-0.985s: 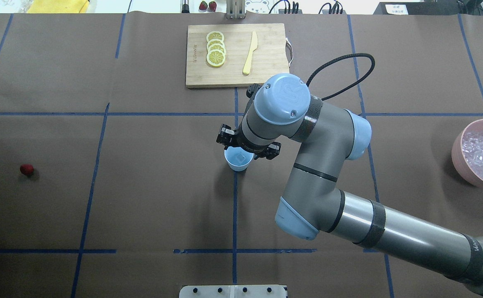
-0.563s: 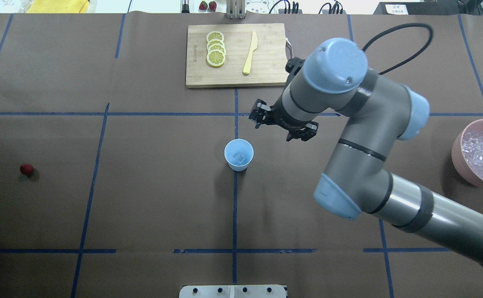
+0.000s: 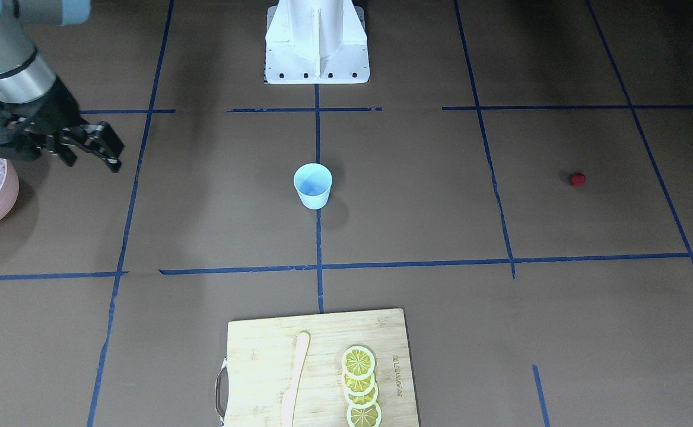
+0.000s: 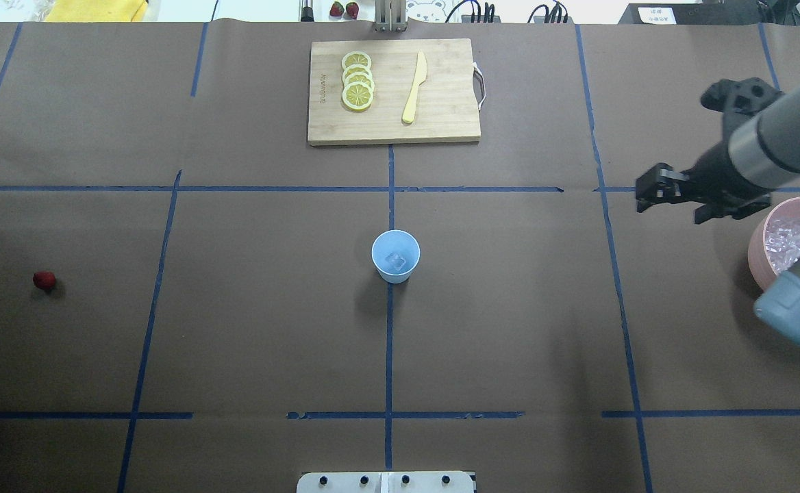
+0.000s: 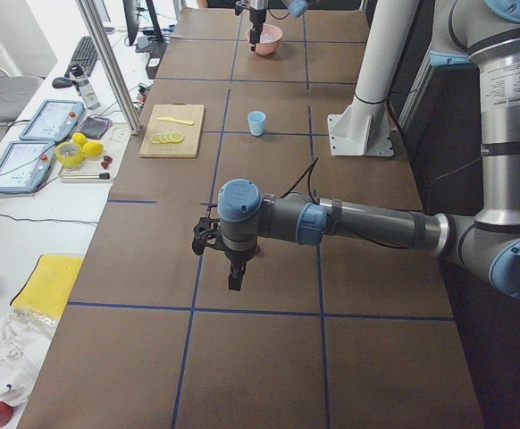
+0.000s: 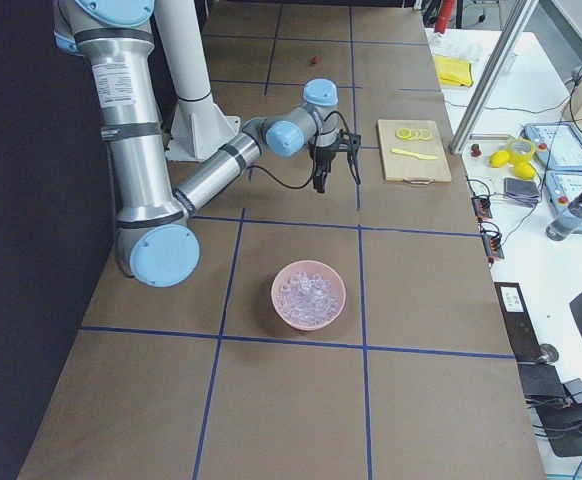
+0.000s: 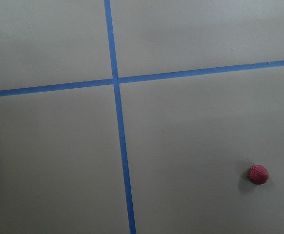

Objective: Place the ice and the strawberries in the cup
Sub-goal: 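Move the right gripper back over the pink ice bowl, then lower the right gripper into the bowl and grasp an ice cube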

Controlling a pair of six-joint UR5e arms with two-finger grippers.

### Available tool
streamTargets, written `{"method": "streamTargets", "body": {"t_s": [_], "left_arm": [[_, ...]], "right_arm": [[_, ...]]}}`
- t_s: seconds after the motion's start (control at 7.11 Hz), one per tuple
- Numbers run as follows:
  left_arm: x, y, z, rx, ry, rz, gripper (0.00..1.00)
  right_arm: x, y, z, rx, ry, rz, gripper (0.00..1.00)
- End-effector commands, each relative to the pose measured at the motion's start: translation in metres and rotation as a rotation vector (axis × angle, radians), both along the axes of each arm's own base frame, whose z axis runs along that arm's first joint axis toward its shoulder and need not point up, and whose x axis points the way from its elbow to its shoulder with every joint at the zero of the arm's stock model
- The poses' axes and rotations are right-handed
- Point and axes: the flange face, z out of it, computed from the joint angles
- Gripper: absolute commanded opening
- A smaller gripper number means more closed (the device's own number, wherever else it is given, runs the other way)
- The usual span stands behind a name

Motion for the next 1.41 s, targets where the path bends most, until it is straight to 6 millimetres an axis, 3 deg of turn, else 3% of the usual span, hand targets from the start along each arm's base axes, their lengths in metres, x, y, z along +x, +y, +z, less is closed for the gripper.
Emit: {"method": "streamTargets", "body": {"t_s": [0.0,0.42,0.7,0.98,1.27], "left_arm": [[0.0,0.001,-0.001,0.002,0.001,0.0,1.0],[0.0,0.001,-0.001,0.002,0.004,0.001,1.0],[0.0,0.001,-0.001,0.002,0.004,0.001,1.0],[0.0,0.001,-0.001,0.0,0.004,0.001,1.0],[0.0,0.001,-0.001,0.0,0.004,0.001,1.0]], "right_arm": [[0.083,0.02,0.1,0.042,0.127,-0.141,0.98],[0.095,0.01,0.163,-0.019,0.173,-0.19,0.97],[0.093,0.012,0.172,-0.043,0.149,-0.206,0.97],[0.088,0.005,0.203,-0.006,0.121,-0.2,0.96],[0.088,0.008,0.202,-0.019,0.097,-0.202,0.93]]}}
